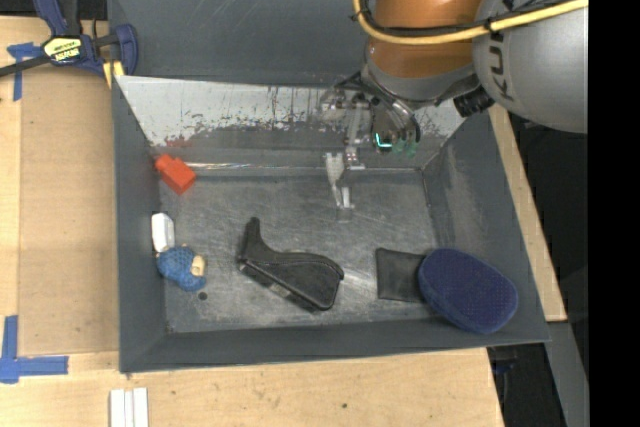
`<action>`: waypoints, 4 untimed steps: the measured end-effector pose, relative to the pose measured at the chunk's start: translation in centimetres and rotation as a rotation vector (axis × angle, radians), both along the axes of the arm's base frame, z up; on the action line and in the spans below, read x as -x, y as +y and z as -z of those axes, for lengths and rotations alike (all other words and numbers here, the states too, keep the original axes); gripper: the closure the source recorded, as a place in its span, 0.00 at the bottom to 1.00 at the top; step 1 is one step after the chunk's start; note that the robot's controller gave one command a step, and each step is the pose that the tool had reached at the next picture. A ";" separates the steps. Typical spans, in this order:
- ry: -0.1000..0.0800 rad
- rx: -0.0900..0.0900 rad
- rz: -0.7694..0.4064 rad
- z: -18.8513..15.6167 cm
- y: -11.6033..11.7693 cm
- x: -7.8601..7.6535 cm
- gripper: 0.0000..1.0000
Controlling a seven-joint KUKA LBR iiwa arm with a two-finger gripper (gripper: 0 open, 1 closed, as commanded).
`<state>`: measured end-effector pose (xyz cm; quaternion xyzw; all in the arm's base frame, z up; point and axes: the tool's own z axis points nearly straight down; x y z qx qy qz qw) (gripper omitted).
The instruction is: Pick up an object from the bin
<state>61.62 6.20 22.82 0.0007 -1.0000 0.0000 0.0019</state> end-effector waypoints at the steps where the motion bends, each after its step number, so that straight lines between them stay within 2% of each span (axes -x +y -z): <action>1: -0.018 -0.001 -0.192 12.7 0.5 3.4 0.00; 2: -0.010 -0.005 -0.516 11.5 16.7 4.7 0.00; 3: -0.022 0.014 -0.599 15.3 15.6 11.7 0.00; 4: -0.006 -0.001 -0.875 13.3 15.5 6.4 0.00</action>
Offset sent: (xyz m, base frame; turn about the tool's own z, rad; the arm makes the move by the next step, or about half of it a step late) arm -0.0459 0.0055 -0.1582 -0.2138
